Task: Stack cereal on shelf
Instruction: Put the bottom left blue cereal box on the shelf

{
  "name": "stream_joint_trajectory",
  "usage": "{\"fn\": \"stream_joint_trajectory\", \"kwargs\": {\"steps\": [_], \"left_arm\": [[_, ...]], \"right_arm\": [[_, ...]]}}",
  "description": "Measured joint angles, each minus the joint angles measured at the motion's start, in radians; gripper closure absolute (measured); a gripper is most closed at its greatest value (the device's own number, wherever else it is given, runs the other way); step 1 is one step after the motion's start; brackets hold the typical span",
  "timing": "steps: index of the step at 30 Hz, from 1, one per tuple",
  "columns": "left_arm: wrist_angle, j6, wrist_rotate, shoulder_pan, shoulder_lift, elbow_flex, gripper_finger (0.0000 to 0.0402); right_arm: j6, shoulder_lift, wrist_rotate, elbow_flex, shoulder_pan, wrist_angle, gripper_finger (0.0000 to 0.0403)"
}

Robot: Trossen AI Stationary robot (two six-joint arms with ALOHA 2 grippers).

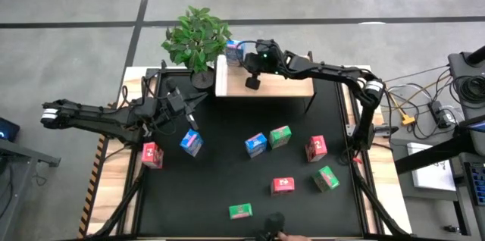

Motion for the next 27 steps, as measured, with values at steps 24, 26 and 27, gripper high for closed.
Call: {"fn": "stream_joint_trajectory", "kwargs": {"steps": [24, 26, 27], "left_arm": [[0.006, 0.019, -0.001, 0.0, 0.001, 0.0, 0.0402], [0.006, 0.019, -0.001, 0.0, 0.001, 0.0, 0.0402], [0.006, 0.022, -0.001, 0.0, 0.001, 0.0, 0.0402]], "right_arm": [[0.034, 0.022, -0.1, -0.002, -0.118, 0.112, 0.039], [0.027, 0.022, -0.072, -0.002, -0.118, 0.135, 0.039], [0.014, 0.022, -0.057, -0.002, -0.119, 0.145, 0.039]]}}
